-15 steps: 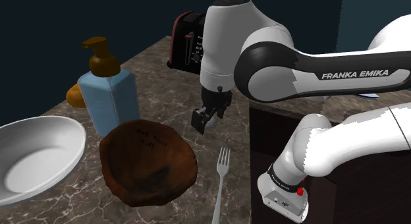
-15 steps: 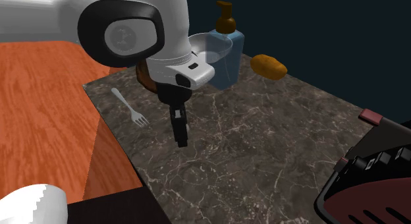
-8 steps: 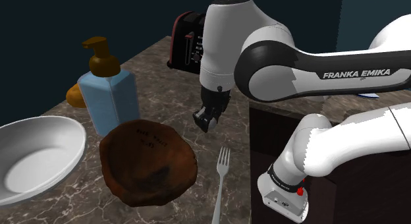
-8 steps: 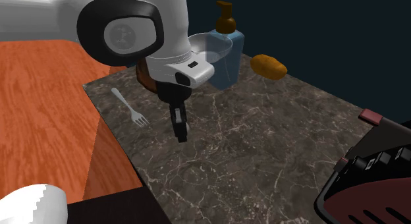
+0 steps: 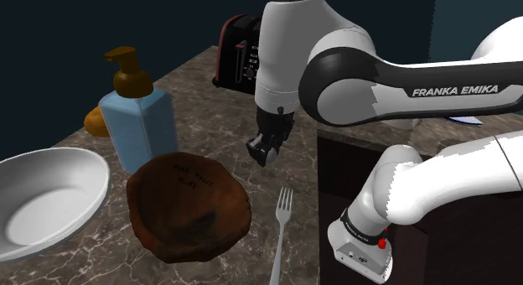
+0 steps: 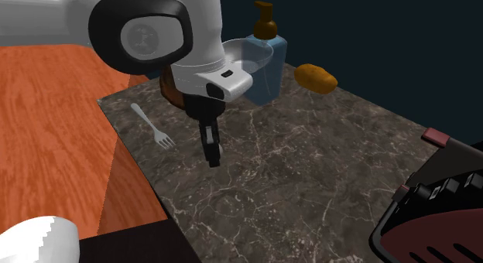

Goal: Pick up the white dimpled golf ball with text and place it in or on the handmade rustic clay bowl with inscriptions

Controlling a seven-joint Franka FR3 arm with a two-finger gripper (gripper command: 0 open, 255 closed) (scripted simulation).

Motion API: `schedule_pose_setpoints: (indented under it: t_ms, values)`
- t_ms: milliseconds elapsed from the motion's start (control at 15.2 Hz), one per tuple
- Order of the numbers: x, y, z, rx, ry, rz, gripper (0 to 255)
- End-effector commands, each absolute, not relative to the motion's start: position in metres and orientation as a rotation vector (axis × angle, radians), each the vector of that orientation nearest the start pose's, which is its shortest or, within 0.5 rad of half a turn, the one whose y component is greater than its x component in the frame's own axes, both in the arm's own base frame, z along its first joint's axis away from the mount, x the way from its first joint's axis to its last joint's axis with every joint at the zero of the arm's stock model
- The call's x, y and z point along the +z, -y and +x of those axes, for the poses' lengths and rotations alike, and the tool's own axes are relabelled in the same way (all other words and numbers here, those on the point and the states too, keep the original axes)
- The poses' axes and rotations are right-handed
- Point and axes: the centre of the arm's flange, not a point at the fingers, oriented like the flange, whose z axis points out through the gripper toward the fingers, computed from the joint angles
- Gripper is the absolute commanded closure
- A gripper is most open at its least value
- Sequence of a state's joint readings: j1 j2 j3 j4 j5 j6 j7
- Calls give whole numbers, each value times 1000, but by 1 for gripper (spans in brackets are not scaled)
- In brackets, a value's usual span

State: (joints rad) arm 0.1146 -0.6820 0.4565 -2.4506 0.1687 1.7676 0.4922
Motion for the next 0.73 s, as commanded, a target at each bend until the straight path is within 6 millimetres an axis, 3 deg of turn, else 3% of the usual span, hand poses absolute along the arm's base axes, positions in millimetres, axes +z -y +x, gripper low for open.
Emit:
schedule_pose_setpoints:
  t_ms: [0, 660]
  values:
    - [509, -220, 286, -18, -96, -3267, 255]
    - [562, -220, 286, -18, -96, -3267, 255]
